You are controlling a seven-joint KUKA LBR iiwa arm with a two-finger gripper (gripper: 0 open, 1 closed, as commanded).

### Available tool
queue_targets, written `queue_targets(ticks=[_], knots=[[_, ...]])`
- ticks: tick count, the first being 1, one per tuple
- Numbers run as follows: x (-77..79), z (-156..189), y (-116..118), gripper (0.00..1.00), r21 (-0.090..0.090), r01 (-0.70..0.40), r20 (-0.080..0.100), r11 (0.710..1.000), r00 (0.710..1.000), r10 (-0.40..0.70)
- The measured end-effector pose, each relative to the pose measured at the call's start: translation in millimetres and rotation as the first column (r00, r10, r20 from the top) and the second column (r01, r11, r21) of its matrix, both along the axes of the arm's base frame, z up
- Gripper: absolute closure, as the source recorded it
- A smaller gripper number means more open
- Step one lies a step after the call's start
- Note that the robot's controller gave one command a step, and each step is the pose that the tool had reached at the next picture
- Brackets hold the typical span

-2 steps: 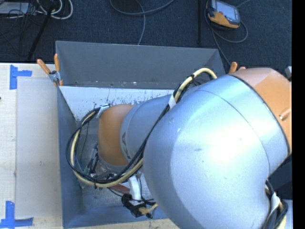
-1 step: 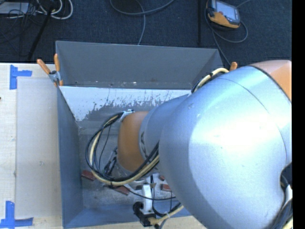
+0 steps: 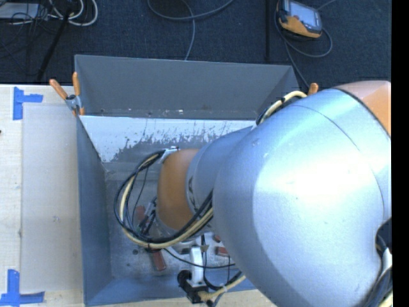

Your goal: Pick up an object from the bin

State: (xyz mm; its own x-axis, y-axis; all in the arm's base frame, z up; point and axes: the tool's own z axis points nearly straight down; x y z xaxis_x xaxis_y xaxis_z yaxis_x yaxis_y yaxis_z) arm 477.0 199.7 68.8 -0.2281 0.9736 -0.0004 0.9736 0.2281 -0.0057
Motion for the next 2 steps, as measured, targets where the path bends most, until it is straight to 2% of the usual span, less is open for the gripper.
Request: queue_targets(ticks=[1, 2], knots=[[-0.7, 4, -1, 1.00, 0.000, 0.002, 0.000, 1.000, 1.000, -0.002], [0.1, 68, -1, 1.00, 0.002, 0.000, 0.006, 1.000, 1.000, 0.000]])
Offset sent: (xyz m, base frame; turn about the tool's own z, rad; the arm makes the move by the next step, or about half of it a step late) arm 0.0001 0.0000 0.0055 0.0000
